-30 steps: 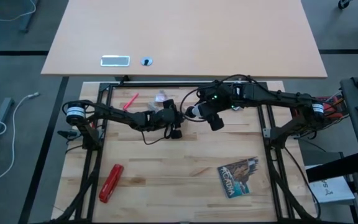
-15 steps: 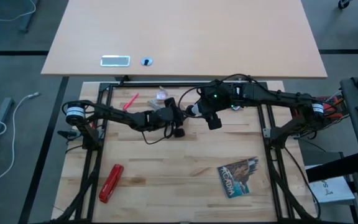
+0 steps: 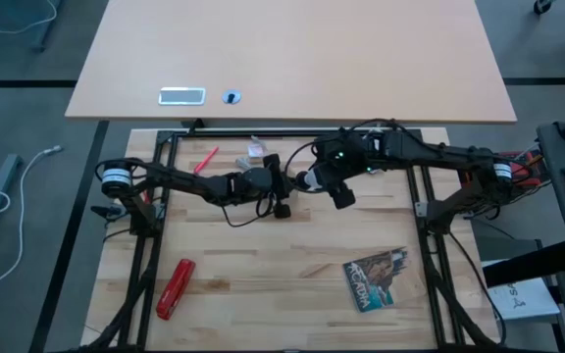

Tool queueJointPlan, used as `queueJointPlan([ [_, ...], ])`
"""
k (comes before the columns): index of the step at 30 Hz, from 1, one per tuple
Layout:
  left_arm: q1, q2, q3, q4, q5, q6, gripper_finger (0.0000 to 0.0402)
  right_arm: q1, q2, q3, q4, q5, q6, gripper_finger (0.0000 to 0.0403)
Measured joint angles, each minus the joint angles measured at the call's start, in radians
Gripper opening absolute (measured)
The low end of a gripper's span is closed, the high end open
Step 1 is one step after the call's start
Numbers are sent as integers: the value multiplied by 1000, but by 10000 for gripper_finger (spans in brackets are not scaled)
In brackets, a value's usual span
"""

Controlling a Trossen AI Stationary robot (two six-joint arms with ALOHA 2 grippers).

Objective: Screw lightbulb
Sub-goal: Remove the lightbulb from the lamp

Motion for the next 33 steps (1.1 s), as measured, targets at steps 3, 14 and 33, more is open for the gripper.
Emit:
queueJointPlan([
  [3,-1,-10,1,-24,67,0,28,14,-2,0,-8,-3,-39,254],
  [14,-4,-47,-7,-109,218,-42,28,88,-6,0,-15,15,-195,252],
  [33,-8,-45,-10,-104,170,-41,28,99,-8,22,-29,45,-157,281],
])
